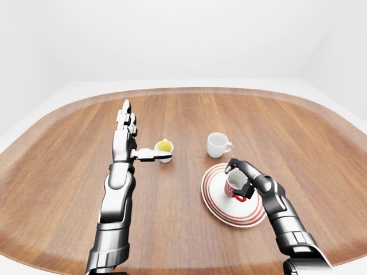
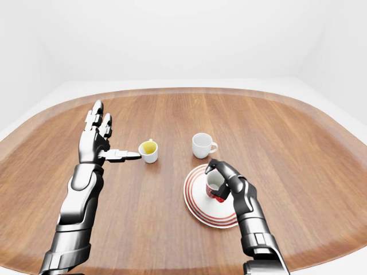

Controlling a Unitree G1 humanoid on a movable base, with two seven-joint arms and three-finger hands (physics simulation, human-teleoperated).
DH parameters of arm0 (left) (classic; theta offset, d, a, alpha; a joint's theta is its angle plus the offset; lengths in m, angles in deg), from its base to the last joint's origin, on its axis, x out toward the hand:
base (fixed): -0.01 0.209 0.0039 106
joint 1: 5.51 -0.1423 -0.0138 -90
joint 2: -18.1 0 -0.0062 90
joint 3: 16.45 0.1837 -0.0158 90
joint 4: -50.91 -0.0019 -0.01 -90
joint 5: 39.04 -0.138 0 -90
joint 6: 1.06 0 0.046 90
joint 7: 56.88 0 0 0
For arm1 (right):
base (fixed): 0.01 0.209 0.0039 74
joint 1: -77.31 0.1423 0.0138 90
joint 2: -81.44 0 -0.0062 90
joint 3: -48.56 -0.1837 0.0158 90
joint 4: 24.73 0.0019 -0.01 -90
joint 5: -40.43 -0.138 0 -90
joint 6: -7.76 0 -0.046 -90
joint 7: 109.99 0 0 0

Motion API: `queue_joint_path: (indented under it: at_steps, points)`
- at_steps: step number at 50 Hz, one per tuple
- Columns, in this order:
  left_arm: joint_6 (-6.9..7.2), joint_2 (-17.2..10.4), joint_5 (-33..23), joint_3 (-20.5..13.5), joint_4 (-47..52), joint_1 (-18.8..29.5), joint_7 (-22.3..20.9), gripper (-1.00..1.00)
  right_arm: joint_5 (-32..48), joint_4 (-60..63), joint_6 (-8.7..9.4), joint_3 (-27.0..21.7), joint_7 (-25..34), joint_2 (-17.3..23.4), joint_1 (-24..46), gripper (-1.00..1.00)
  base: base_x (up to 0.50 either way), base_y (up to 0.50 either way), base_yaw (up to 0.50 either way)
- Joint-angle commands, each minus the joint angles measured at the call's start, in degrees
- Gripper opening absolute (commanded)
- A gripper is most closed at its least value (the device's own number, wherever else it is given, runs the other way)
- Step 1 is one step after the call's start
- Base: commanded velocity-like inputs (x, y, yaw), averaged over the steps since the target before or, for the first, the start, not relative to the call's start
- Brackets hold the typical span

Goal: Pick up the red mug and put it on the plate

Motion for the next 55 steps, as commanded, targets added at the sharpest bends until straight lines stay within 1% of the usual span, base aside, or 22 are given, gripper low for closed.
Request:
queue_joint_path:
  at_steps: [1, 2, 3, 4, 5, 35, 39, 43, 49, 53, 55]
  points:
    - [0.0, 0.06, 0.0, -0.01, -0.12, -0.08, 0.01, 1.0, 0.54, 0.15, 0.0, -0.15, -0.01, 0.21, -0.55, -1.0, 0.0, 0.0, 0.0]
    - [0.0, 0.06, 0.0, 0.0, -0.07, -0.09, 0.02, 1.0, 0.59, 0.29, 0.0, -0.12, 0.01, 0.17, -0.61, -0.79, 0.0, 0.0, 0.0]
    - [0.0, 0.07, -0.01, 0.03, 0.02, -0.12, 0.02, 1.0, 0.66, 0.43, 0.0, -0.07, 0.02, 0.1, -0.69, -0.02, 0.0, 0.0, 0.0]
    - [0.0, 0.08, -0.01, 0.05, 0.06, -0.12, 0.02, 1.0, 0.74, 0.47, 0.0, -0.04, 0.04, 0.09, -0.71, 0.4, 0.0, 0.0, 0.0]
    - [0.0, 0.09, -0.01, 0.05, 0.02, -0.1, 0.02, 1.0, 0.83, 0.45, 0.0, 0.0, 0.1, 0.09, -0.65, 1.0, 0.0, 0.0, 0.0]
    - [0.0, -0.21, 0.19, -0.25, 0.26, -0.05, -0.03, 1.0, 0.96, -0.42, 0.0, 0.31, -0.29, -0.34, 0.18, 1.0, 0.0, 0.0, 0.0]
    - [0.0, -0.39, 0.3, -0.44, 0.52, 0.36, 0.05, 1.0, 0.91, 2.21, 0.0, 0.01, 0.46, -0.28, 0.33, 1.0, 0.0, 0.0, 0.0]
    - [0.0, -0.45, 0.27, -0.35, 1.94, 0.61, 0.13, 1.0, 1.14, 8.48, 0.0, -0.64, 3.37, 0.0, 0.69, 1.0, 0.0, 0.0, 0.0]
    - [0.0, -0.52, -0.06, -0.08, 4.61, 1.67, 0.26, 1.0, 1.61, 18.85, 0.0, -2.07, 8.12, 0.88, 4.31, 1.0, 0.0, 0.0, 0.0]
    - [0.0, -0.92, 0.02, -0.37, 6.42, 3.35, 0.28, 1.0, 1.63, 21.75, 0.0, -2.29, 10.1, 1.34, 7.35, 1.0, 0.0, 0.0, 0.0]
    - [0.0, -1.07, 0.07, -0.43, 7.16, 3.92, 0.3, 1.0, 1.39, 22.22, 0.0, -2.4, 9.98, 1.42, 8.38, 1.0, 0.0, 0.0, 0.0]
